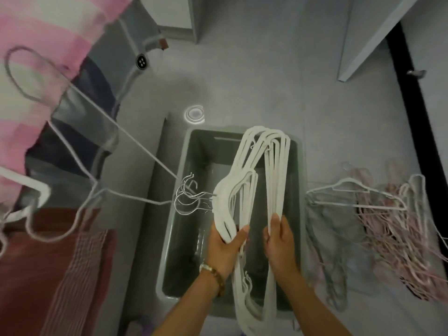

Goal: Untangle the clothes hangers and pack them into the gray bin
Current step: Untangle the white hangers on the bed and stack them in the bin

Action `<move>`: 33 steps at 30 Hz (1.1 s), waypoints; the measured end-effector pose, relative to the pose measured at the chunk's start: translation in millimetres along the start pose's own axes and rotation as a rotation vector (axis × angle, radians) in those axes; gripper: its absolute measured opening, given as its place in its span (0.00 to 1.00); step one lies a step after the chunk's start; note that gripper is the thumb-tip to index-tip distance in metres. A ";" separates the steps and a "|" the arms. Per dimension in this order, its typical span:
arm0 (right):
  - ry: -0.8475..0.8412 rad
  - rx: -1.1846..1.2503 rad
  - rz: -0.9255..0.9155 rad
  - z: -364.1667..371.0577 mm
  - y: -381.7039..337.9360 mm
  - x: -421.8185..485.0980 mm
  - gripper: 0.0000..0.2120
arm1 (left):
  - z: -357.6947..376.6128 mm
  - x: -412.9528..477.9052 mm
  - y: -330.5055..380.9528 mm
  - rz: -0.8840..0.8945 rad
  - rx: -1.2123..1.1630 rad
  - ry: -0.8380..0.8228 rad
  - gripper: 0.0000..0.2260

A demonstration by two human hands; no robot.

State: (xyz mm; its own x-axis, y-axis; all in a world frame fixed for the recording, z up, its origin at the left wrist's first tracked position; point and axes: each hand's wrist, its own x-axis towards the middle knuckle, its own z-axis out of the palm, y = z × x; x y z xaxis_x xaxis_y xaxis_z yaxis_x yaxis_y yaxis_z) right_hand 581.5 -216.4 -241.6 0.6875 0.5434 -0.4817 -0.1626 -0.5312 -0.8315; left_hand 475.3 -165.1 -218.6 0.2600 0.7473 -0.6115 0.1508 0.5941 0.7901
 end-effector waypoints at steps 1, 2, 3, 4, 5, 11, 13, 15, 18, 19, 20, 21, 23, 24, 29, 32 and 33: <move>-0.003 0.019 -0.002 1.1 1.3 1.1 0.15 | -1.0 2.0 -1.0 0.002 0.003 -0.008 0.08; -0.004 0.034 0.001 1.8 2.2 1.1 0.15 | -2.2 3.1 -1.0 0.003 -0.006 -0.023 0.07; 0.001 0.043 0.002 2.5 3.3 0.5 0.15 | -3.1 3.6 -0.4 0.002 -0.016 -0.039 0.08; 0.014 0.043 0.001 2.7 4.5 -1.1 0.14 | -3.4 3.1 0.5 0.000 -0.024 -0.053 0.09; 0.033 0.034 0.003 2.0 5.8 -3.3 0.14 | -3.3 2.4 1.1 -0.004 -0.025 -0.066 0.10; 0.103 -0.072 0.019 -6.6 23.2 -16.9 0.15 | -1.6 -8.1 -5.8 -0.069 0.005 -0.134 0.14; 0.105 -0.110 0.037 -7.1 29.8 -17.4 0.17 | -4.6 -9.5 -11.8 -0.099 0.033 -0.135 0.12; 0.092 -0.124 0.046 -5.3 36.4 -16.9 0.17 | -8.9 -9.2 -19.2 -0.113 0.045 -0.131 0.09; 0.060 -0.105 0.048 0.0 43.3 -17.2 0.17 | -15.8 -8.1 -29.1 -0.124 0.029 -0.117 0.08; 0.050 -0.097 0.052 2.3 45.4 -17.8 0.17 | -18.0 -7.4 -31.2 -0.132 0.013 -0.113 0.09; 0.042 -0.089 0.056 4.7 46.9 -18.1 0.16 | -20.3 -6.5 -33.4 -0.141 -0.008 -0.113 0.11; 0.031 -0.078 0.058 7.0 47.7 -18.0 0.16 | -22.1 -5.4 -34.8 -0.149 -0.030 -0.118 0.13; -0.002 -0.049 0.070 11.2 47.7 -16.1 0.15 | -25.4 -2.8 -36.6 -0.149 -0.068 -0.127 0.13; -0.029 -0.025 0.086 12.9 46.9 -14.2 0.15 | -27.0 -1.1 -37.0 -0.148 -0.090 -0.125 0.11; -0.188 0.115 0.197 17.2 45.5 6.3 0.20 | -40.1 21.8 -32.5 -0.099 -0.153 -0.088 0.14; -0.210 0.139 0.239 14.8 52.3 24.7 0.18 | -57.0 38.8 -27.5 -0.039 -0.106 -0.067 0.15; -0.201 0.138 0.252 14.0 56.7 29.8 0.18 | -63.1 44.0 -25.9 -0.017 -0.097 -0.062 0.14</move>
State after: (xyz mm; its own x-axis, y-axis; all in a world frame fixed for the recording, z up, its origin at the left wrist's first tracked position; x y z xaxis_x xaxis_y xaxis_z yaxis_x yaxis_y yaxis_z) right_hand 582.8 -221.2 -307.0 0.4625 0.5309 -0.7101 -0.4132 -0.5796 -0.7024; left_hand 422.6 -128.9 -268.6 0.3174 0.7189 -0.6184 0.0635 0.6345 0.7703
